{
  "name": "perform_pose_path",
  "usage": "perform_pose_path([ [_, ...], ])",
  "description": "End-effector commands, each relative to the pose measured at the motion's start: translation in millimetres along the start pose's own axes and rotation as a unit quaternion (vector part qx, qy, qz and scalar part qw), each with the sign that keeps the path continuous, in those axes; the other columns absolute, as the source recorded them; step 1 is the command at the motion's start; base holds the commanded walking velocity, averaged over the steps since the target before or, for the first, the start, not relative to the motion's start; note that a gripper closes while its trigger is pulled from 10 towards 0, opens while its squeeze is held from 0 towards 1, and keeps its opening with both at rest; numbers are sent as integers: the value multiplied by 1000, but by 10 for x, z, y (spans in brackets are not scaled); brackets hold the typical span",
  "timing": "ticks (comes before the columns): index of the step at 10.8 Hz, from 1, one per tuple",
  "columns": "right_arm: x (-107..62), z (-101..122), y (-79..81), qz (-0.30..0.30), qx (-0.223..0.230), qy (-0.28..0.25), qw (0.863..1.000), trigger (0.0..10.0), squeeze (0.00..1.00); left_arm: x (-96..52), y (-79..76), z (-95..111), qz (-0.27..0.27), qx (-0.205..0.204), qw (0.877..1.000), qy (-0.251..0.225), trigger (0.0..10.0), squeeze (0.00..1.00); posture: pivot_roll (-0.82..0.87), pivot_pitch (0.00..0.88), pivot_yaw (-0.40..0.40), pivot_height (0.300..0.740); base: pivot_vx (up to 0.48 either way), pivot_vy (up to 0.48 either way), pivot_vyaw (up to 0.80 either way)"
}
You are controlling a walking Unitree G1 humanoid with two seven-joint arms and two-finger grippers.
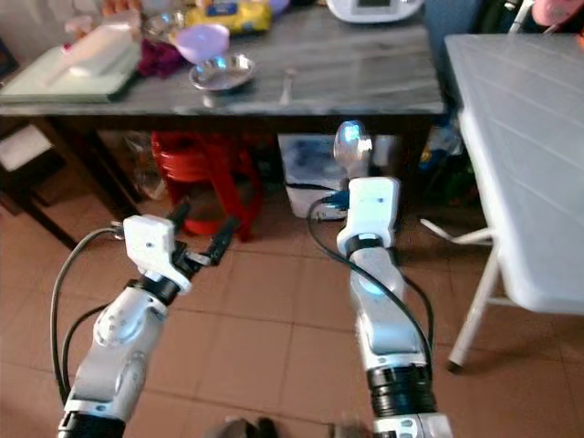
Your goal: Setting the table
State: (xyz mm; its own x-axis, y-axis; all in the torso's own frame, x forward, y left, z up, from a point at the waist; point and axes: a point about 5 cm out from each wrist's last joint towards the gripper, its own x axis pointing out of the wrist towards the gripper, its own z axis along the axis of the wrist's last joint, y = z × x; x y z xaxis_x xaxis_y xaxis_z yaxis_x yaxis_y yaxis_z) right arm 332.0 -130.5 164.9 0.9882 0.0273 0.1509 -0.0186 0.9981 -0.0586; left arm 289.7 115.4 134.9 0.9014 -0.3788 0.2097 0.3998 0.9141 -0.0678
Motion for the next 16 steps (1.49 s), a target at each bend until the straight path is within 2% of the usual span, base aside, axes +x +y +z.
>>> perform_pose_path([
  [1, -11, -7, -29, -2, -1, -2, 1000, 10000, 0, -12, -23, -12, -6, 1, 1000, 3, 10000, 0, -52, 142, 103, 740, 277, 390, 0],
  [3, -12, -14, -27, -2, -2, -2, 1000, 10000, 0, -10, -31, -18, -8, -1, 1000, 4, 10000, 0, -54, 143, 101, 740, 274, 394, 0],
  [6, -19, -18, -38, -3, -5, -2, 1000, 10000, 0, -14, -49, -38, -4, -7, 1000, 8, 10000, 0, -55, 146, 101, 740, 0, 279, 0],
  [7, -45, 7, -57, -3, -15, -15, 1000, 10000, 0, -20, -46, -61, 13, -6, 1000, 13, 10000, 0, -59, 149, 94, 740, 0, 0, 0],
  [8, -76, 27, -80, -2, -15, -23, 1000, 10000, 0, -24, 20, -42, 43, 19, 999, 5, 10000, 0, -65, 148, 88, 740, 0, 0, 0],
  [10, -238, 66, -156, -2, -13, -39, 999, 10000, 0, -79, 253, -38, 106, 51, 993, 4, 10000, 0, -75, 144, 82, 740, 0, 0, 0],
  [13, -566, 5, -263, -7, -40, -27, 999, 10000, 0, -351, 442, -178, 141, 65, 987, 43, 10000, 0, -97, 149, 96, 740, 0, 0, 0],
  [16, -801, -27, -366, -17, -46, -11, 999, 10000, 0, -471, 445, -252, 138, 67, 986, 60, 10000, 0, -104, 155, 102, 740, 0, 0, 0],
])
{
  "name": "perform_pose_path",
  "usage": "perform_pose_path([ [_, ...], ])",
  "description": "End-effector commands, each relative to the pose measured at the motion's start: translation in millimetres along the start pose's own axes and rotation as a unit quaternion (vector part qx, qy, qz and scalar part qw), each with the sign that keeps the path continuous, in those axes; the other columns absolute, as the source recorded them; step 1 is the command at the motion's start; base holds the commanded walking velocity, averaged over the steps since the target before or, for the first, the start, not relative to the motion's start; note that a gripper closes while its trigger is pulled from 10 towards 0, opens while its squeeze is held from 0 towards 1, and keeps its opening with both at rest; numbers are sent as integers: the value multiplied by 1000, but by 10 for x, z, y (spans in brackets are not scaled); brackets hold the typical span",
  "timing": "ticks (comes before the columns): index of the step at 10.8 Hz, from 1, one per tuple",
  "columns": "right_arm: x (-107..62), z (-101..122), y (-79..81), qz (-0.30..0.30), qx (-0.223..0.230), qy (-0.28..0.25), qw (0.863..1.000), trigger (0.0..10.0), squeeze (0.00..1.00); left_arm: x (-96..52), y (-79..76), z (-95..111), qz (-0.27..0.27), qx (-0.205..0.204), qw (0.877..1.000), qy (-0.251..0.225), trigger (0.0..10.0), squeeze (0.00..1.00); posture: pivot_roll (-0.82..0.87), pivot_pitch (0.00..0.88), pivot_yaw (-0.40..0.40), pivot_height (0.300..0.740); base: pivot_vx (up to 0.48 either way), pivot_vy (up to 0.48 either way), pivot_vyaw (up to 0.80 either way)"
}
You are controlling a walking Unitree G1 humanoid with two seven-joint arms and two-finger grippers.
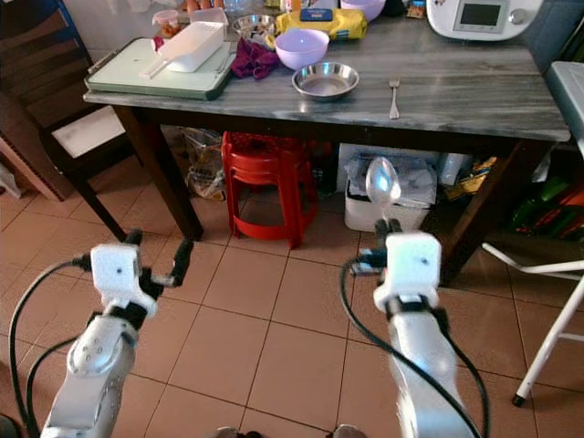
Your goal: Setting the table
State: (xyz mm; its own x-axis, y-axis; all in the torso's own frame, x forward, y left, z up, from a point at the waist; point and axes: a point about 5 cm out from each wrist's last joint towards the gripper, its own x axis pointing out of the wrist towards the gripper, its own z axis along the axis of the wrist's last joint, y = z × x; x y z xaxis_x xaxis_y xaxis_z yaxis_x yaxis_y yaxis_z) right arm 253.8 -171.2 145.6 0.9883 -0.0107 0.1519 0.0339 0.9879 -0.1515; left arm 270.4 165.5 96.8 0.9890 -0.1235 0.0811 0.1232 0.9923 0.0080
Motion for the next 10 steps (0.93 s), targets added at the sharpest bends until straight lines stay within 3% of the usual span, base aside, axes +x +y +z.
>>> perform_pose_path([
  [1, -60, 25, -36, -4, 4, 3, 1000, 10000, 0, -55, 75, -13, 4, 9, 1000, 4, 10000, 0, -106, 158, 103, 740, 0, 0, 0],
  [6, -45, 38, -18, -6, 3, 10, 1000, 10000, 0, -20, -51, 57, -43, -16, 999, -12, 10000, 0, -110, 164, 110, 740, 0, 0, -711],
  [10, -42, 42, 18, 1, 3, 11, 1000, 10000, 0, -18, -112, 87, -64, -19, 998, -19, 10000, 0, -110, 169, 111, 740, 328, 0, -780],
])
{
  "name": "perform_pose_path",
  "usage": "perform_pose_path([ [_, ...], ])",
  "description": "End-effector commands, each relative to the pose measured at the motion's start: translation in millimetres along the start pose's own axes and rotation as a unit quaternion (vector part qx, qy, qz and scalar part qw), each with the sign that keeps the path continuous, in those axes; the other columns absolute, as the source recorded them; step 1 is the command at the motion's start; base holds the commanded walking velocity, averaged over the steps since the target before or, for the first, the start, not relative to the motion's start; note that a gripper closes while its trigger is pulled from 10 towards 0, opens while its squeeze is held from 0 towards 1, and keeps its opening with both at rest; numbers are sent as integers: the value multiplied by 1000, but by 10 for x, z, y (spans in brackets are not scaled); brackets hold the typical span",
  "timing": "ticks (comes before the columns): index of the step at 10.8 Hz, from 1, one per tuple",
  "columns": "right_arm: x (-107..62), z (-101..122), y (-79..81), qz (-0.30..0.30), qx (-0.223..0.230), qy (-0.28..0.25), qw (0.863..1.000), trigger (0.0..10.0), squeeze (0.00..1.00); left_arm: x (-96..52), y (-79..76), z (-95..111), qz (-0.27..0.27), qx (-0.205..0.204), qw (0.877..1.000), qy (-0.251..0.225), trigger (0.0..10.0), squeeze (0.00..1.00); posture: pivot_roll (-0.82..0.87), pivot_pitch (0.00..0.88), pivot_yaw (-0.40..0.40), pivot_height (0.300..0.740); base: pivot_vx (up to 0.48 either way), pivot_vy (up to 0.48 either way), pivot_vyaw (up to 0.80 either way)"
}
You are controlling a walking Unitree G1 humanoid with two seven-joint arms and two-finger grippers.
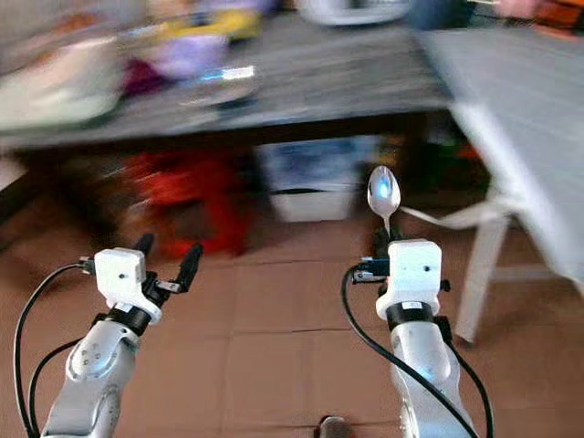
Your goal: Setting the table
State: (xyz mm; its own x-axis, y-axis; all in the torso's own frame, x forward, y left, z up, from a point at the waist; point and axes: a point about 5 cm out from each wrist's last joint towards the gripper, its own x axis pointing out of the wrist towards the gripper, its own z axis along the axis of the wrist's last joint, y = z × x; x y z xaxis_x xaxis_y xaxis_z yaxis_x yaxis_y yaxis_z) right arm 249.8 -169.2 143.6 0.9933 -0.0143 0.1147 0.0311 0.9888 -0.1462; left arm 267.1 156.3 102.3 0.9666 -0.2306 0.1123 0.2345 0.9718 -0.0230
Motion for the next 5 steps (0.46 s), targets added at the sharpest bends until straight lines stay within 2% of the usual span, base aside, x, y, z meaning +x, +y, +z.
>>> perform_pose_path([
  [1, -7, 41, -5, 2, -2, -6, 1000, 10000, 0, 0, -35, 26, -13, 1, 1000, -3, 10000, 0, -110, 169, 110, 740, 401, 0, -781],
  [2, -10, 33, -12, 3, -3, -4, 1000, 10000, 0, -6, -49, 20, -15, 0, 1000, -2, 10000, 0, -110, 170, 107, 740, 412, 0, -613],
  [5, 24, 63, 23, 18, -16, -12, 1000, 10000, 0, -5, -70, 12, -18, -1, 1000, 0, 10000, 0, -109, 169, 102, 740, 414, 0, 0],
])
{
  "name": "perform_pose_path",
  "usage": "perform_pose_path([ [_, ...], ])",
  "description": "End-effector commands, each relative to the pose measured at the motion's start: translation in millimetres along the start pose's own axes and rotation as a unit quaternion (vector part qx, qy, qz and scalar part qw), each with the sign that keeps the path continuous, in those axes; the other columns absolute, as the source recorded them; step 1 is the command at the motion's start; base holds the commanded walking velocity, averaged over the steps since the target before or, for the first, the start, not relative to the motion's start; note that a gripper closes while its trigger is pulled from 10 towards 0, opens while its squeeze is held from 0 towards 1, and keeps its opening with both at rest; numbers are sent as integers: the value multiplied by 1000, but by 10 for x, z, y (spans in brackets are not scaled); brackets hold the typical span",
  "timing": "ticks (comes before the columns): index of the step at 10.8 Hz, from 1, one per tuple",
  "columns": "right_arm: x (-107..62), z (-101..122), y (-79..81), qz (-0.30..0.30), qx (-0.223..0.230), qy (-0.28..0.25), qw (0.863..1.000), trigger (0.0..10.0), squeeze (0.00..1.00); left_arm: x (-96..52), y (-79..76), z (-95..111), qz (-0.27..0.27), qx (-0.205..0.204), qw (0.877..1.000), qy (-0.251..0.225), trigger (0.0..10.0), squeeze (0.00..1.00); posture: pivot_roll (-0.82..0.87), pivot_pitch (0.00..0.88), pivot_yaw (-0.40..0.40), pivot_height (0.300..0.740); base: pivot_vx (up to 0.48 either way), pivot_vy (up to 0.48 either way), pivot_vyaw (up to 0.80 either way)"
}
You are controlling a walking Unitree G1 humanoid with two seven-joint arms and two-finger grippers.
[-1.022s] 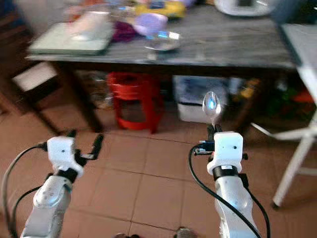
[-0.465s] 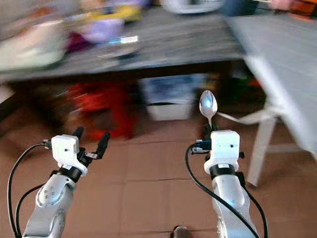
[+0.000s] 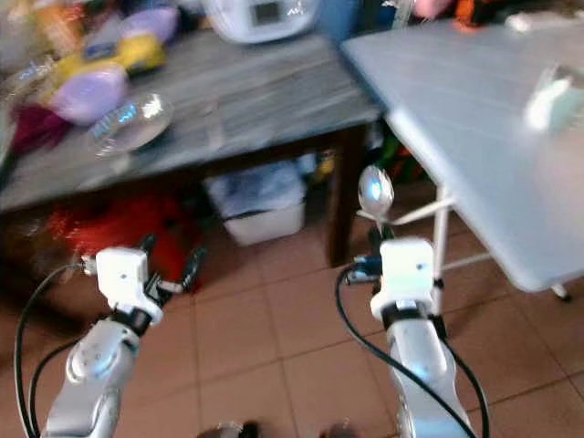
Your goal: Setting the table
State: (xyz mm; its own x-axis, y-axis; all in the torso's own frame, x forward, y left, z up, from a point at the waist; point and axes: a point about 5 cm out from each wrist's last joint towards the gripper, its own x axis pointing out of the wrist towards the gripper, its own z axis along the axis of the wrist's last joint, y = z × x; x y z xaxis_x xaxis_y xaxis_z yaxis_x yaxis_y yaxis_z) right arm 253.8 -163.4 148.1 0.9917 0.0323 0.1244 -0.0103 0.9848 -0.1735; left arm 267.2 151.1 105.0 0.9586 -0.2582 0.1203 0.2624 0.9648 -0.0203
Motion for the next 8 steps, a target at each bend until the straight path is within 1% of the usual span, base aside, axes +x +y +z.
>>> perform_pose_path([
  [1, -6, 28, -11, 1, -7, -7, 1000, 10000, 0, -17, -27, -15, -4, -1, 1000, 3, 10000, 0, -108, 165, 100, 740, 412, 0, 400],
  [5, 36, 43, 27, 12, -7, -12, 1000, 10000, 0, -2, -40, -18, -2, -2, 1000, 3, 10000, 0, -105, 162, 94, 740, 402, 0, 800],
  [8, 52, 46, 52, 17, -5, -14, 1000, 10000, 0, -7, -80, -25, -10, -2, 1000, 3, 10000, 0, -104, 164, 94, 740, 368, 0, 0],
])
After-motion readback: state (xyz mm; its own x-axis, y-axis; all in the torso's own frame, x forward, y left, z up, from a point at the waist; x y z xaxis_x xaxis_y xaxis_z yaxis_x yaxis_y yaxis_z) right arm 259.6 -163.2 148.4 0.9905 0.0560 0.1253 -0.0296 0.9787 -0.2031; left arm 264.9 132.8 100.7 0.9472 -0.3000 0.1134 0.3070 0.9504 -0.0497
